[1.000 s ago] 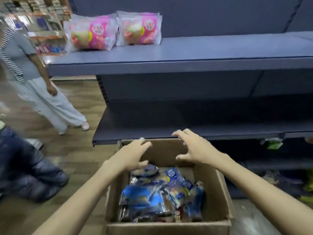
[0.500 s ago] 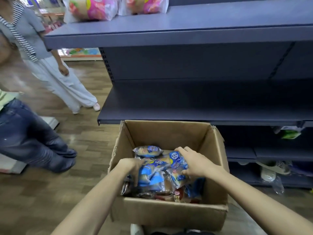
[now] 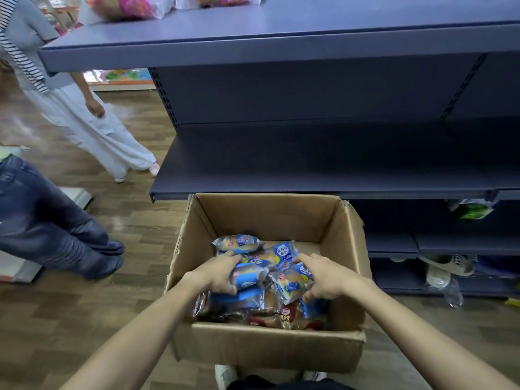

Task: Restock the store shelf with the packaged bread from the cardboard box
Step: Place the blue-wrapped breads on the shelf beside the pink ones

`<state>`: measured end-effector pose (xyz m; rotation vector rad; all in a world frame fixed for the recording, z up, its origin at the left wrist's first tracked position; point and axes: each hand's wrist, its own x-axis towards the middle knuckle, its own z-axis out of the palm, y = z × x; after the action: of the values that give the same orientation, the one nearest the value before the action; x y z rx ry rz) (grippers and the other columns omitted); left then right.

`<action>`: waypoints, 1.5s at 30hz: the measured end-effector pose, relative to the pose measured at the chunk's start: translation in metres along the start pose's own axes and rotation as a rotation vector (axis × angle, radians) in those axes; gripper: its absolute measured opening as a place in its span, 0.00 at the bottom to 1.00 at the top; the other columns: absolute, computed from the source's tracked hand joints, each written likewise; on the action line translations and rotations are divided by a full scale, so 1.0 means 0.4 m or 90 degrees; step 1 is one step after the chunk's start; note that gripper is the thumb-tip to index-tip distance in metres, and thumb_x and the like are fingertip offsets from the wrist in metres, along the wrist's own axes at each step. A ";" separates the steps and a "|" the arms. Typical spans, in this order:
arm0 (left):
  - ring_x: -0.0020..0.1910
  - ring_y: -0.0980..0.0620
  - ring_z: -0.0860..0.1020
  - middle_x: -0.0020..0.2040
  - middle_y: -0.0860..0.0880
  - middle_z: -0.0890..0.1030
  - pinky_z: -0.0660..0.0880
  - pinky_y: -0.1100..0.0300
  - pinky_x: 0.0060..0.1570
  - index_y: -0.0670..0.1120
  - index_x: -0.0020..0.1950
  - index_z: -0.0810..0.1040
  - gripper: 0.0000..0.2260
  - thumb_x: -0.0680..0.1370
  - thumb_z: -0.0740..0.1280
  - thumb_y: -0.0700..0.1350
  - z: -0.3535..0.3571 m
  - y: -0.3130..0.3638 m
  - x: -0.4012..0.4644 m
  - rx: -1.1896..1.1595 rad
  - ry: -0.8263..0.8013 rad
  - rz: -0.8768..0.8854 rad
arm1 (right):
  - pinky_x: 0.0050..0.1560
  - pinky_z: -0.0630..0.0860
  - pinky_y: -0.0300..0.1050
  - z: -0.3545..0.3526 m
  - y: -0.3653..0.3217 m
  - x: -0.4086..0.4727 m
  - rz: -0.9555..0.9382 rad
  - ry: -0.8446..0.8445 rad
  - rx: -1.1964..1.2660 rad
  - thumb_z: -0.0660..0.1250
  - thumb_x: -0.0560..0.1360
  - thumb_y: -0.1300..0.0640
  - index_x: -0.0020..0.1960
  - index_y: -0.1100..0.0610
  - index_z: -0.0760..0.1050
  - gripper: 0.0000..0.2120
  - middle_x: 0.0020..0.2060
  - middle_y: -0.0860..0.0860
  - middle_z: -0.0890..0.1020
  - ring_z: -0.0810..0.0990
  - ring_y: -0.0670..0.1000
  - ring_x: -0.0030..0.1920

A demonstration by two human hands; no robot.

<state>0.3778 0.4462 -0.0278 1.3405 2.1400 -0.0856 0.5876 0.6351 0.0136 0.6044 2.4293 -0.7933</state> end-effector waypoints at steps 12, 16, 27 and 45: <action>0.68 0.45 0.70 0.68 0.47 0.73 0.65 0.44 0.65 0.47 0.70 0.65 0.27 0.73 0.67 0.48 0.007 0.063 0.048 0.025 0.035 -0.028 | 0.69 0.65 0.51 0.040 -0.040 0.041 0.035 0.021 0.019 0.78 0.70 0.51 0.79 0.50 0.52 0.48 0.74 0.53 0.65 0.66 0.55 0.73; 0.68 0.44 0.68 0.68 0.45 0.71 0.60 0.44 0.64 0.45 0.70 0.65 0.22 0.76 0.62 0.45 0.015 0.086 0.036 0.157 0.060 -0.036 | 0.68 0.67 0.51 0.055 -0.045 0.051 0.049 0.014 0.023 0.78 0.70 0.50 0.79 0.49 0.53 0.47 0.74 0.52 0.64 0.66 0.55 0.73; 0.74 0.41 0.57 0.74 0.43 0.57 0.67 0.39 0.67 0.53 0.80 0.44 0.47 0.71 0.73 0.44 0.079 0.068 0.029 0.083 -0.072 -0.101 | 0.70 0.68 0.51 0.065 -0.076 0.073 0.073 0.011 0.026 0.77 0.71 0.51 0.80 0.50 0.49 0.49 0.75 0.55 0.61 0.67 0.58 0.73; 0.41 0.49 0.76 0.43 0.50 0.76 0.71 0.56 0.38 0.48 0.52 0.75 0.31 0.56 0.79 0.60 -0.191 0.068 -0.064 0.323 0.307 0.105 | 0.66 0.70 0.48 -0.119 -0.138 -0.032 -0.025 0.294 -0.032 0.76 0.69 0.46 0.78 0.49 0.56 0.44 0.71 0.51 0.63 0.65 0.53 0.69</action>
<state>0.3733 0.4665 0.0548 1.9907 2.4923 -0.2791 0.5517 0.6217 0.0769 0.7934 2.8749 -0.6608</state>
